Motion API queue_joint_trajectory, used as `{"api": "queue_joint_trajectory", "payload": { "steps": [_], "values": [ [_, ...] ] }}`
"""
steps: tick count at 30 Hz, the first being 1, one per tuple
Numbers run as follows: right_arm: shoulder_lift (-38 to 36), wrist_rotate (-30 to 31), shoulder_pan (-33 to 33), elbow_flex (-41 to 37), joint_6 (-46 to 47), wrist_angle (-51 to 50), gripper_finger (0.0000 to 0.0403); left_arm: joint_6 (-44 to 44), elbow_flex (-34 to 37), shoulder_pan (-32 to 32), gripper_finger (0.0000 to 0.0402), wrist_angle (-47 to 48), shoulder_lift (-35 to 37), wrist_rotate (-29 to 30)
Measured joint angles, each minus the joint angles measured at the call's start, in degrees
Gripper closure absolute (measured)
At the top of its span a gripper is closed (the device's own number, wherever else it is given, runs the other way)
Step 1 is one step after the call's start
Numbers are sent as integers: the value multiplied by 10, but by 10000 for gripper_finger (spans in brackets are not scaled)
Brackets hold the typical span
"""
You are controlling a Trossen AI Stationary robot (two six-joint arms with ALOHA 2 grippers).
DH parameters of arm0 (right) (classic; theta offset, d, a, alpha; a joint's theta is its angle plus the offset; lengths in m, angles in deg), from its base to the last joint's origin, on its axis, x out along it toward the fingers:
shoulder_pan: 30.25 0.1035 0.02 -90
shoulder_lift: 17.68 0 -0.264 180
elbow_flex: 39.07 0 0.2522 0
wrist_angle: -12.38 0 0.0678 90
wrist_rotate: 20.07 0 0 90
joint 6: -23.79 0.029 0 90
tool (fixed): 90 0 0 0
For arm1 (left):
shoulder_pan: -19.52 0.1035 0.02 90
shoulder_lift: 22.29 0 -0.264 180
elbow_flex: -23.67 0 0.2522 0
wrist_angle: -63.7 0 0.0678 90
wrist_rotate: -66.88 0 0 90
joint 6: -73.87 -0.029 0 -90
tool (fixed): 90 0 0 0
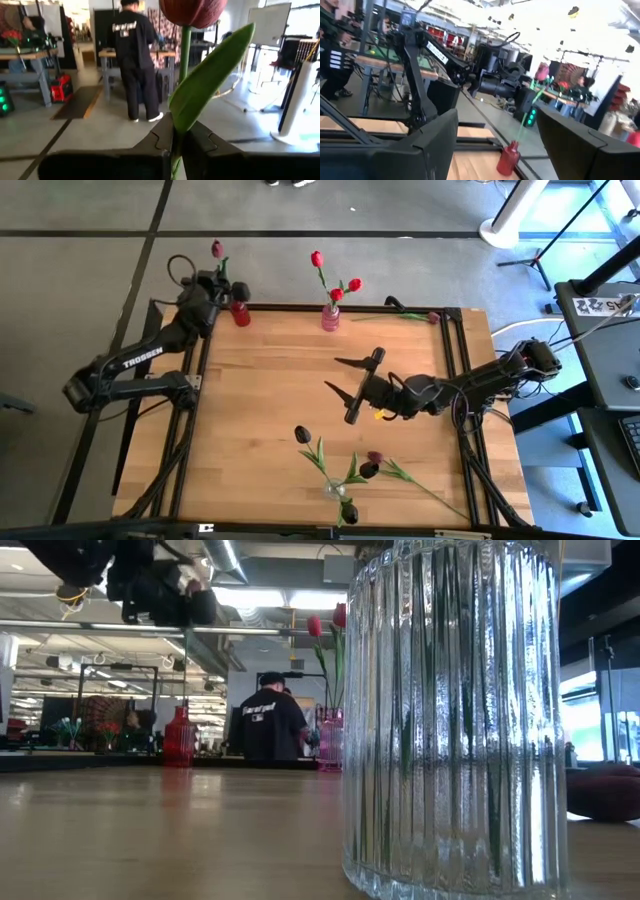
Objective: Sort flowers into vase by color
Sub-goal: Put the middle dark red flower into the red flower vase, then put the bottom dark red flower into the red flower vase
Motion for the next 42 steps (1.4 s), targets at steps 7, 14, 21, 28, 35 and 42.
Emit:
{"api": "queue_joint_trajectory", "payload": {
  "steps": [7,14,21,28,35,42],
  "values": [
    [0,35,0,0,51,-55,132,8,0,1,342,71,-12,2],
    [0,36,0,0,106,-95,132,65,-80,1,277,343,-4,-13],
    [-2,36,0,0,163,-165,132,125,-207,1,235,627,-4,-84],
    [-13,36,0,0,245,-293,132,129,-251,-8,229,729,6,-222],
    [-27,-8,23,0,302,-505,132,138,-251,-111,234,704,43,-380],
    [6,-182,49,0,564,-748,134,107,-162,-302,235,539,80,-423]
  ]
}}
